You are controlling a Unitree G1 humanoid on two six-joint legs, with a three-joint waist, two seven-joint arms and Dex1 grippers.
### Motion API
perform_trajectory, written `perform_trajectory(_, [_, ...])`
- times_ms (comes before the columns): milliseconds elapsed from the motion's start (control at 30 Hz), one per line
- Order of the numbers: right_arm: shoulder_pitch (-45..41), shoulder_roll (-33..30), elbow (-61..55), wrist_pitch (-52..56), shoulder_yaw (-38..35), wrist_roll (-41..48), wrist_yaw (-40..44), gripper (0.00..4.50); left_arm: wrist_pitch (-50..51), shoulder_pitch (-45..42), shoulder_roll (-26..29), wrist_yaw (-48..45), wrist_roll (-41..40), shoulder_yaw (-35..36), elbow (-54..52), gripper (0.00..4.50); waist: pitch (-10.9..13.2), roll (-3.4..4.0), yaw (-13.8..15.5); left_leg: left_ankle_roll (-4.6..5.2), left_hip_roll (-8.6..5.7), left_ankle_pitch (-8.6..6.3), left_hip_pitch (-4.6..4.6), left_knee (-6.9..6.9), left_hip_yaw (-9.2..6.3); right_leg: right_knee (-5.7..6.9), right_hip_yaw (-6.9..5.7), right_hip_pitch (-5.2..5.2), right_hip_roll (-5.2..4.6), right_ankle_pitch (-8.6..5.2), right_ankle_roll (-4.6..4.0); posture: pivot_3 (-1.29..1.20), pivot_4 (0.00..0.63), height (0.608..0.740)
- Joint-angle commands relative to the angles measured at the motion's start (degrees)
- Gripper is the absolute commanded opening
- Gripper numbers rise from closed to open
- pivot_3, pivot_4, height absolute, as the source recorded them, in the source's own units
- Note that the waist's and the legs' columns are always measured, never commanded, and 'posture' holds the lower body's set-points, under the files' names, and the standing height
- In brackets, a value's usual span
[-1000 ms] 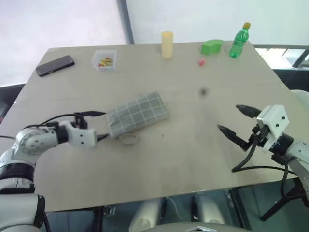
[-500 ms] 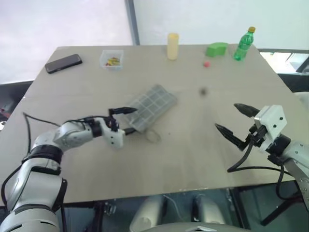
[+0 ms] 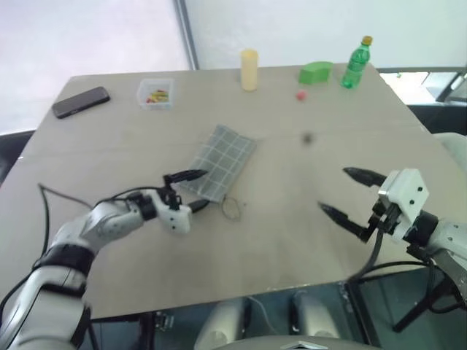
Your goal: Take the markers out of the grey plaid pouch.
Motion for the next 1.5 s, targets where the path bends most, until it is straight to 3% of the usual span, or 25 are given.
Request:
perform_trajectory(33, [-0.2,-1.4,-1.7,-1.9,0.0,2.1,3.9,4.5,6.6,6.8,0.6,-4.2,-2.6,0.6,-10.1,4.47,0.0,0.01,0.1,-0.02,-0.01,-0.03,0.01,0.0,0.01,0.0,0.0,0.02,-0.02,0.0,0.0,0.0,0.15,0.74])
perform_trajectory(267, [-3.4,-1.4,2.4,-6.7,4.8,-1.5,7.8,4.5,16.6,11.9,-0.7,-5.8,-2.2,3.2,-18.6,4.47,0.0,0.01,0.9,-0.19,0.01,-0.12,0.06,0.07,0.0,-0.01,-0.05,0.11,-0.01,-0.02,0.03,0.0,0.15,0.74])
perform_trajectory(733, [-6.7,-0.3,5.7,-10.9,9.1,-5.4,8.9,4.5,24.5,8.5,1.6,-5.8,1.0,4.4,-17.7,4.47,0.0,0.02,0.8,-0.2,0.07,-0.11,0.1,0.08,-0.02,0.02,-0.11,0.11,0.06,-0.02,0.02,0.0,0.15,0.74])
perform_trajectory(1133, [-9.4,2.6,6.3,-11.5,10.5,-6.8,6.5,4.5,37.0,11.3,-8.0,-3.4,14.0,1.3,-30.7,4.47,0.0,0.03,1.6,-0.2,-0.01,-0.11,0.09,0.1,-0.01,-0.03,-0.09,0.15,0.0,-0.01,0.01,0.0,0.15,0.74])
perform_trajectory(1500, [-10.7,4.0,6.6,-11.3,12.5,-8.2,5.9,4.5,46.8,9.4,-10.4,-0.8,21.3,2.1,-32.4,4.47,0.0,0.04,2.1,-0.21,0.03,-0.11,0.09,0.11,-0.03,0.0,-0.12,0.12,0.06,-0.01,0.02,0.0,0.15,0.74])
